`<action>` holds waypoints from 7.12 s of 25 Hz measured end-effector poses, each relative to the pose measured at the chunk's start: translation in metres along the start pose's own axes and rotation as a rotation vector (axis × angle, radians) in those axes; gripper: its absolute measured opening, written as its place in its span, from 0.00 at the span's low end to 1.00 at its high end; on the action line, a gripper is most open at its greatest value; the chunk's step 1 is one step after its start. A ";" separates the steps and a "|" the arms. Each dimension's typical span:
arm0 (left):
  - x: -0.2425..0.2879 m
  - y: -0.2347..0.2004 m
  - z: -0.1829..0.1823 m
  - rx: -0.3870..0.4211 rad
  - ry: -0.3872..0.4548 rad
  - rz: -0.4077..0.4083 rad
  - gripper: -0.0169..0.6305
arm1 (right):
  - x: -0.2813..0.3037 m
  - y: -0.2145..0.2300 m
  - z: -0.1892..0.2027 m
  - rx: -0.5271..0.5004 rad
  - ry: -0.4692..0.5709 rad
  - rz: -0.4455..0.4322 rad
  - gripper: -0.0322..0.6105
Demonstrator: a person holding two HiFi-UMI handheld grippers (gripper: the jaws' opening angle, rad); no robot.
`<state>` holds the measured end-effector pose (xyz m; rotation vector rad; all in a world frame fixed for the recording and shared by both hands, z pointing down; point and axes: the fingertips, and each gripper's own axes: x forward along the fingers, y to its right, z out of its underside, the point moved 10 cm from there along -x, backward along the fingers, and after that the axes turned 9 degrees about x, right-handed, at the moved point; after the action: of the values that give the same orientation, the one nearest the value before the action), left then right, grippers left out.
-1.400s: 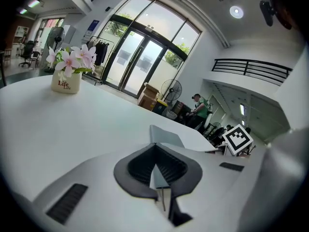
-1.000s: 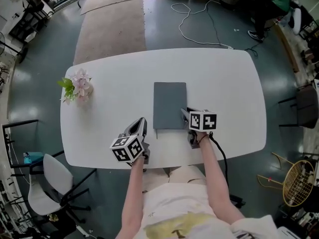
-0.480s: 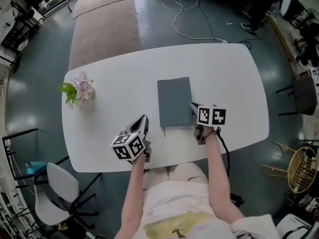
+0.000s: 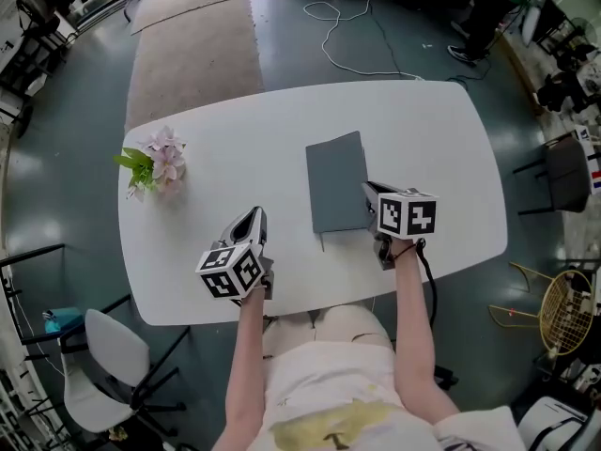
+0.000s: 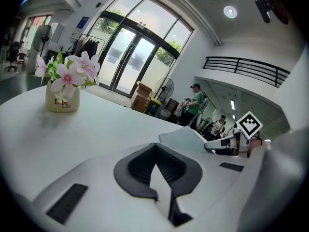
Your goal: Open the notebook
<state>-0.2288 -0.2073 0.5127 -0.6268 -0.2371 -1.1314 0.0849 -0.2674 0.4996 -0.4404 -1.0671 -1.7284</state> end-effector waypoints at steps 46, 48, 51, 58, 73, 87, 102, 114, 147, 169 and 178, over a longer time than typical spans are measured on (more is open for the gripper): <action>-0.093 -0.076 -0.020 -0.029 0.157 -0.053 0.02 | 0.044 -0.210 0.027 -0.445 0.123 0.140 0.10; -0.095 -0.083 -0.021 -0.022 0.140 -0.035 0.02 | 0.050 -0.217 0.030 -0.466 0.120 0.161 0.10; -0.097 -0.094 -0.021 -0.010 0.108 0.003 0.02 | 0.058 -0.227 0.038 -0.482 0.112 0.208 0.10; -0.099 -0.119 -0.014 0.000 0.063 0.076 0.02 | 0.087 -0.244 0.055 -0.493 0.102 0.285 0.10; -0.100 -0.149 -0.006 -0.009 0.010 0.120 0.02 | 0.139 -0.251 0.083 -0.437 0.053 0.335 0.10; -0.102 -0.162 -0.002 -0.022 -0.013 0.124 0.02 | 0.167 -0.248 0.097 -0.388 -0.001 0.357 0.10; -0.103 -0.151 -0.001 0.007 -0.006 0.150 0.02 | 0.151 -0.245 0.092 -0.309 0.083 0.195 0.13; -0.091 -0.083 -0.023 0.107 0.088 0.178 0.02 | 0.071 -0.208 0.079 -0.264 0.203 -0.115 0.11; -0.159 -0.026 -0.097 0.334 0.427 0.103 0.02 | -0.091 -0.172 0.021 -0.183 0.616 -0.489 0.06; -0.165 -0.033 -0.099 0.348 0.435 0.036 0.02 | -0.103 -0.153 0.022 -0.142 0.702 -0.391 0.06; -0.162 -0.032 -0.098 0.338 0.432 0.028 0.02 | -0.101 -0.147 0.021 -0.147 0.703 -0.375 0.06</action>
<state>-0.3391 -0.1484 0.3667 -0.0801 -0.0442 -1.1383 -0.0071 -0.1793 0.3729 0.2986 -0.5275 -2.0686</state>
